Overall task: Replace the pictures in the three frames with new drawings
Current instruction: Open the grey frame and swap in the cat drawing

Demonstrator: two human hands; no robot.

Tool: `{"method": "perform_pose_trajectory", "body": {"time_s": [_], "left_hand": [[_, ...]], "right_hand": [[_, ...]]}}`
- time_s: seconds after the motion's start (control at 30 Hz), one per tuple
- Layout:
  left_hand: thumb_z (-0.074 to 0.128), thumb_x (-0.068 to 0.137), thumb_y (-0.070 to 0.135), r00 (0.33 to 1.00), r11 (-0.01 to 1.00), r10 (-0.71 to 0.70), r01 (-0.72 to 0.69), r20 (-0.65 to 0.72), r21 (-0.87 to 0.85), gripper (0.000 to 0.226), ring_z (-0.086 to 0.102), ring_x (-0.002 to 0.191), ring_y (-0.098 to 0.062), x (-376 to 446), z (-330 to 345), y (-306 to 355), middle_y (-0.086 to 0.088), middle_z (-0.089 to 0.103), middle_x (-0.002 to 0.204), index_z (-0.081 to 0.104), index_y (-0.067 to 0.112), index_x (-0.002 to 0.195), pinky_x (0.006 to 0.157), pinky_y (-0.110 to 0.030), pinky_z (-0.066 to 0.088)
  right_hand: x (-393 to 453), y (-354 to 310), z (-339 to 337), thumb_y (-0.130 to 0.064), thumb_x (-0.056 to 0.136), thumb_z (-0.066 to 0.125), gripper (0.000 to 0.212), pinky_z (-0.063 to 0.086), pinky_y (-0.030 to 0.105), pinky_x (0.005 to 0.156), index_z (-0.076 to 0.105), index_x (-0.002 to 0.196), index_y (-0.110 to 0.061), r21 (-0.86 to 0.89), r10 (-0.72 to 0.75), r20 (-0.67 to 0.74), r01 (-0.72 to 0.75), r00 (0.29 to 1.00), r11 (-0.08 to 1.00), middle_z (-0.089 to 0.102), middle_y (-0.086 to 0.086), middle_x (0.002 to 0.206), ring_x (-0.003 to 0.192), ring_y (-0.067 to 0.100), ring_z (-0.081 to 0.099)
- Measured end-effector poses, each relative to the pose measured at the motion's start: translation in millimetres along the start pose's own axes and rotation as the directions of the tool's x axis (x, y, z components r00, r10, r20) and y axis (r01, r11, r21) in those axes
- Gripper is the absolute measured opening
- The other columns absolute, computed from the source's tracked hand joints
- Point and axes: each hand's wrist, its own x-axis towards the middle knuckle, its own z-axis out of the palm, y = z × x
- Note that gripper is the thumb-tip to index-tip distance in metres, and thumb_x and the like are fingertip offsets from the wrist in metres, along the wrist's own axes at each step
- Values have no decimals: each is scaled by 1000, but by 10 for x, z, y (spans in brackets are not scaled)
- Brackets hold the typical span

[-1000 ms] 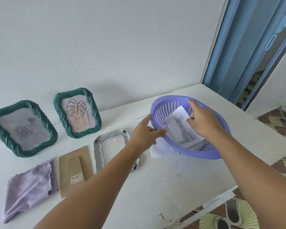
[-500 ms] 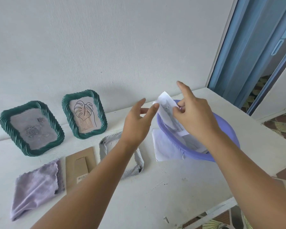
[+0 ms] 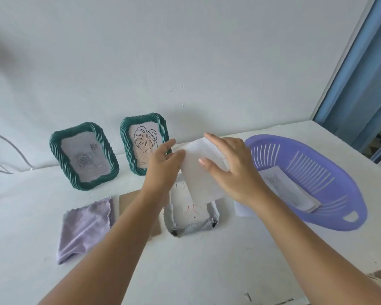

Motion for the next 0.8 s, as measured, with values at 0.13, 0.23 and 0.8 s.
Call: {"method": "perform_pose_trajectory", "body": {"time_s": [0.13,0.23,0.8], "left_hand": [[60,100,13,996,994,-94,94,6,-56,44,49,45,1,29,-251,-70,5,52,69,53,20,143,51,-17,41],[59,101,13,992,991,-120,122,36,-55,46,52,45,2,2,-333,-97,8,58,65,51,23,145,49,-13,42],[67,95,32,968,771,-10,-151,249,619,53,53,63,-3,-152,-558,-748,14,57,74,50,43,145,65,-19,41]], "right_hand": [[-14,50,157,-37,101,60,40,39,23,105,54,134,-60,339,74,343,-197,936,920,55,-26,131,108,-4,55],[-42,121,336,-28,100,64,38,43,26,100,64,127,-54,455,101,373,-277,922,846,63,-22,95,94,4,59],[-112,458,542,-32,93,70,45,42,16,83,61,136,-43,126,207,351,-265,913,956,64,-31,94,78,-9,56]]}}
